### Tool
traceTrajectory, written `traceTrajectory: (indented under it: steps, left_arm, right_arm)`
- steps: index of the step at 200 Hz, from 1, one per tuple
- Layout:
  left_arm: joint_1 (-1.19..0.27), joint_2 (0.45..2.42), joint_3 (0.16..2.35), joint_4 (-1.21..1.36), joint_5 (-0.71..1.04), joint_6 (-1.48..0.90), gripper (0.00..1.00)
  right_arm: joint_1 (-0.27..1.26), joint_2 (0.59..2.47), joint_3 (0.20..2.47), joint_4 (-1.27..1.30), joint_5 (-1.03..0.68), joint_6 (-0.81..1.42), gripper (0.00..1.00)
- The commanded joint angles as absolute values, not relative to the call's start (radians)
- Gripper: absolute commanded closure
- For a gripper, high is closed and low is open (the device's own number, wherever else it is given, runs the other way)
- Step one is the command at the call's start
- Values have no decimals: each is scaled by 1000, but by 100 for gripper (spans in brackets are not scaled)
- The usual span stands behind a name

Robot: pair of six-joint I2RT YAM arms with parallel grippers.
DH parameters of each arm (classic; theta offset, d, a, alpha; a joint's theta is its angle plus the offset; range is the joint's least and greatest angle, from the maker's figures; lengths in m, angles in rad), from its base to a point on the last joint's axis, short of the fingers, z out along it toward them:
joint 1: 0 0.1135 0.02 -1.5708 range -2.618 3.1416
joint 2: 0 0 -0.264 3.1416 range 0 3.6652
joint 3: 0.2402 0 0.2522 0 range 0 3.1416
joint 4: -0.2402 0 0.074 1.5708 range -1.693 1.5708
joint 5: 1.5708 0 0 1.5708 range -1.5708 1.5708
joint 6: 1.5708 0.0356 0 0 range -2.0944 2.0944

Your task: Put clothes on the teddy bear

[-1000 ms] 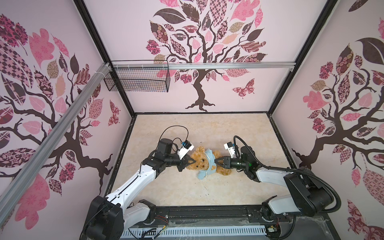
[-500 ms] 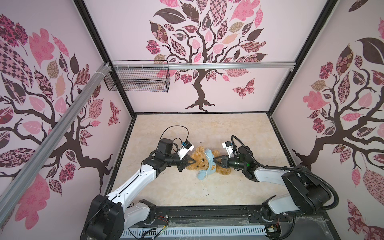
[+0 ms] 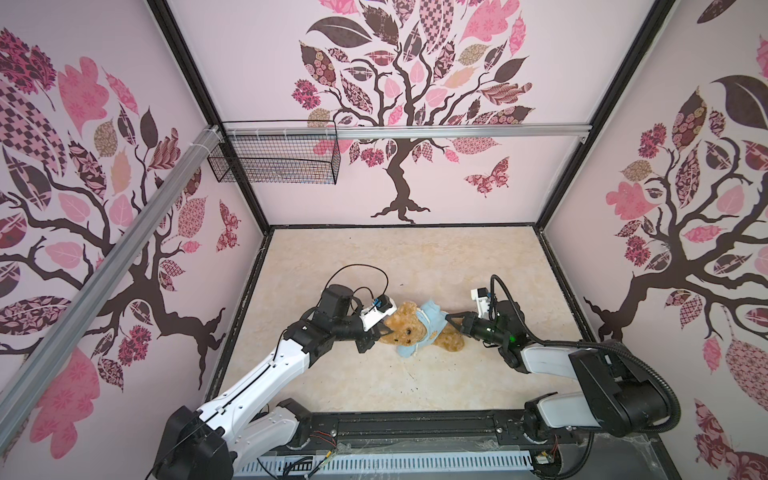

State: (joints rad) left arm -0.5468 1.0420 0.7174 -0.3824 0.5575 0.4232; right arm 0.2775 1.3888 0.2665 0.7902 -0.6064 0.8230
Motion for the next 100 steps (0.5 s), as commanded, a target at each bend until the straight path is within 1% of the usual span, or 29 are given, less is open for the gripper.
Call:
traceTrajectory:
  steps: [1, 36, 65, 77, 100]
  left_arm:
    - [-537, 995, 711, -445, 511, 457, 100]
    - [-532, 937, 676, -353, 512, 354, 100]
    - [-479, 890, 618, -197, 584, 154, 100]
    - [-473, 889, 602, -166, 596, 110, 100]
    - [-485, 935, 614, -189, 634, 97, 100]
  right_arm:
    - [221, 1390, 264, 787, -445, 866, 100]
    - [163, 1419, 246, 787, -435, 858, 100]
    - [157, 1465, 239, 805, -424, 853, 100]
    - [158, 1487, 249, 844, -471, 852, 100]
    - [185, 1520, 315, 923, -644, 839, 99]
